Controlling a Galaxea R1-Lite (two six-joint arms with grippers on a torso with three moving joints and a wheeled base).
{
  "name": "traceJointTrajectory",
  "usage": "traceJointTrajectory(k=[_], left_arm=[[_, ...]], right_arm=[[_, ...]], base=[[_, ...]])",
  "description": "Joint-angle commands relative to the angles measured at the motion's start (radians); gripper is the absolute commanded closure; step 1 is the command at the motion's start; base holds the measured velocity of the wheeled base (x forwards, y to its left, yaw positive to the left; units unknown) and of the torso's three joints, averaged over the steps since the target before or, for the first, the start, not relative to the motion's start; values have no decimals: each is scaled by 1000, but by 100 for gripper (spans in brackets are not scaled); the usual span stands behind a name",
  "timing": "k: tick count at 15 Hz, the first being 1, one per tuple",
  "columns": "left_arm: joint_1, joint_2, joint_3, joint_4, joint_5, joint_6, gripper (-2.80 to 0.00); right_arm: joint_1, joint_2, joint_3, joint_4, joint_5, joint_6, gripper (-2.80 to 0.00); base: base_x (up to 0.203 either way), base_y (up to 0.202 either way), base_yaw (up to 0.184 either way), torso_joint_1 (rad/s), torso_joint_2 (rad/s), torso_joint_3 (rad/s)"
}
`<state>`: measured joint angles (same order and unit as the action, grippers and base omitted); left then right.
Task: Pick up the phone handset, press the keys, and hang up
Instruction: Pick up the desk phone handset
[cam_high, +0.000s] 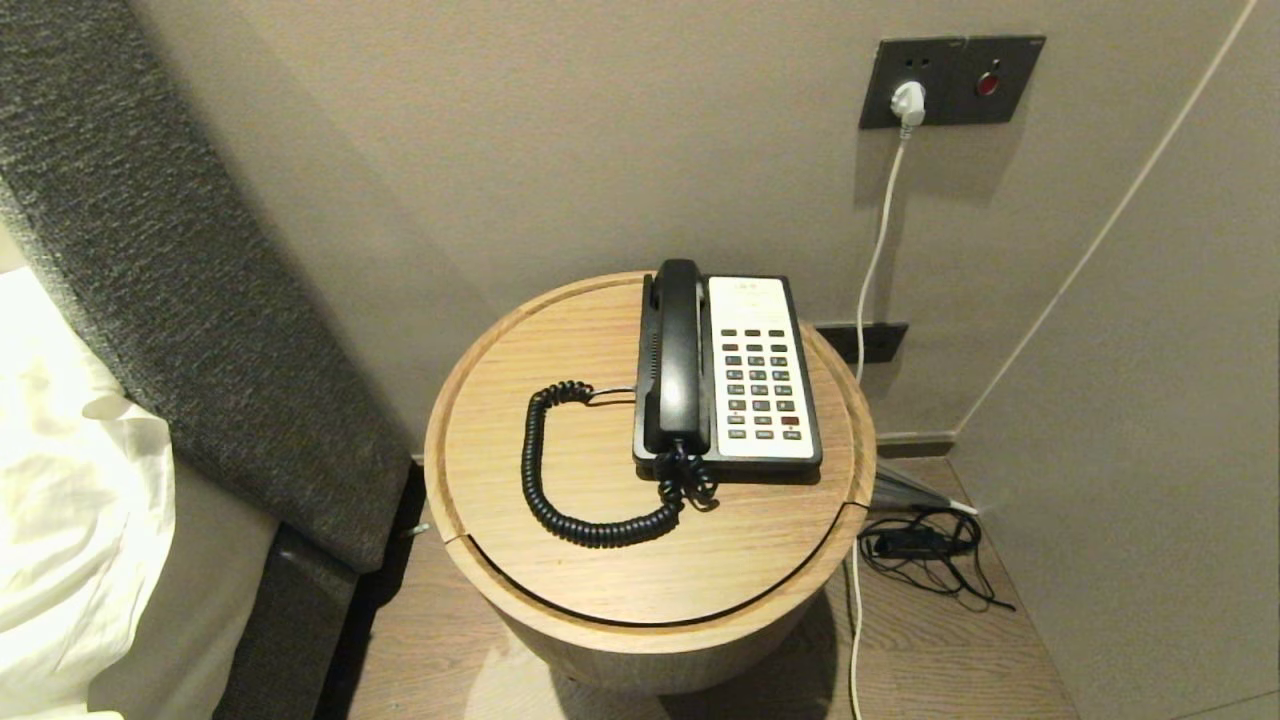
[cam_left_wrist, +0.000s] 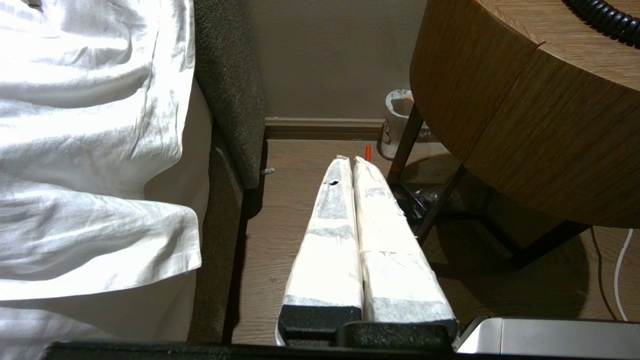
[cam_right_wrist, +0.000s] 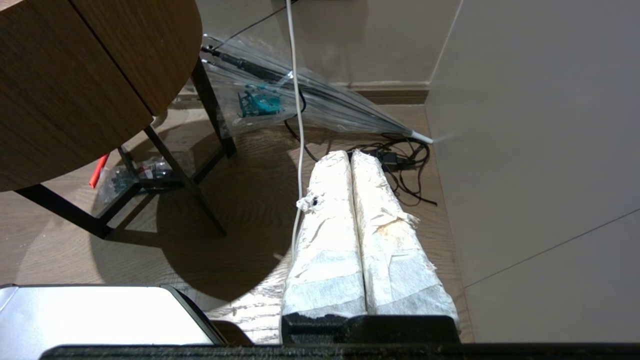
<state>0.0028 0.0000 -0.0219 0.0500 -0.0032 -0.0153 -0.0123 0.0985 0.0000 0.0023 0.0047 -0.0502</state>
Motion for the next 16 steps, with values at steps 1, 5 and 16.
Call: traceJointTrajectory(k=[1,5,16], left_arm=[[0,2,-1,1,0,0,0],[0,2,-1,1,0,1,0],[-3,350,-513,359,-333,-16,0]], right_arm=[[0,1,0,-1,0,0,0],[0,1,0,1,-2,0,0],[0,1,0,1,-2,3,0]], base=[[0,0,0,0,0,0],[0,0,0,0,0,0],[0,0,0,0,0,0]])
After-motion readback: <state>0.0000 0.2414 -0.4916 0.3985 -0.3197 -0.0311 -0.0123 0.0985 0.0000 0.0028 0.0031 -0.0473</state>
